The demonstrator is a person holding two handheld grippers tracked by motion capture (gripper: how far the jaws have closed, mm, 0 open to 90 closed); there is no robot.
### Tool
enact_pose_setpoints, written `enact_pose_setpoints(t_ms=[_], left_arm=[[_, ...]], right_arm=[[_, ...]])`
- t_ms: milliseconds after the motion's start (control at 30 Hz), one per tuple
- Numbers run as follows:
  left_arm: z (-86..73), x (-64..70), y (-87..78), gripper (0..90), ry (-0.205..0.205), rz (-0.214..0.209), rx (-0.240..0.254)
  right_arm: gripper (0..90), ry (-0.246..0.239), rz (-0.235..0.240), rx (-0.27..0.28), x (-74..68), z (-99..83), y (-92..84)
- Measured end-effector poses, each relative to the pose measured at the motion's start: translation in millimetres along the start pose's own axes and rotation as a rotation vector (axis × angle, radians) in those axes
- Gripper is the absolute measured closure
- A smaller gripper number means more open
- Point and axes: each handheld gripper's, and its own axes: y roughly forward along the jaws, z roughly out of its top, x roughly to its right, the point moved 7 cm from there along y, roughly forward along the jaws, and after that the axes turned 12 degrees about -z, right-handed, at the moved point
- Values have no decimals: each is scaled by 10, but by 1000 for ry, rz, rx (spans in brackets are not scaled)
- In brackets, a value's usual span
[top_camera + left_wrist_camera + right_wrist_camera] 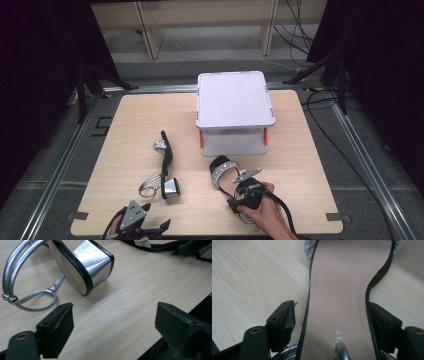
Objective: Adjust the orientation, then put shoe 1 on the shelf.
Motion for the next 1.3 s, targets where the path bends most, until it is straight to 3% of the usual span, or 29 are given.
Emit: enact_pose_setpoints(t_ms=[167,200,300,333,467,533,567,667,733,767,867,900,1033,1100,1200,1300], left_arm=[[-12,-10,-12,150,19,5,-21],[-4,11,0,149,2,-6,-2],[-16,-3,-6,149,23,2,-26],[-10,18,-6,150,12,-5,-15],[2,20,-1,150,3,-9,3],[-2,-6,-14,150,20,5,-19],[10,20,-4,150,2,-6,3],[-13,10,-24,150,18,6,-17],[-15,35,-27,149,0,-4,5],[-25,1,-47,150,22,10,-17],[-15,3,-43,150,23,7,-12],[-5,14,-39,150,23,2,-9],[1,22,-30,150,9,-1,4],[3,25,-29,150,14,-4,3],[-2,12,-40,150,32,9,-16],[-6,25,-26,150,6,-1,4]], right_arm=[[272,19,13,-2,3,2,8],[269,13,14,-2,4,1,12],[265,-43,7,-2,5,7,37],[281,-50,7,-9,10,7,42],[305,-35,15,-5,31,6,42],[320,-14,19,-12,37,-1,30],[324,-16,16,-12,41,-1,30],[357,-30,1,-13,52,-1,27],[362,-35,0,-12,63,0,27],[370,-25,9,-16,72,-1,22],[377,-48,18,-3,104,6,28],[390,-25,34,-12,110,-4,9],[417,-23,75,-5,136,-16,-35],[417,-30,87,18,121,-12,-51],[418,-20,86,9,114,-12,-111],[417,-28,114,61,115,82,-230]])
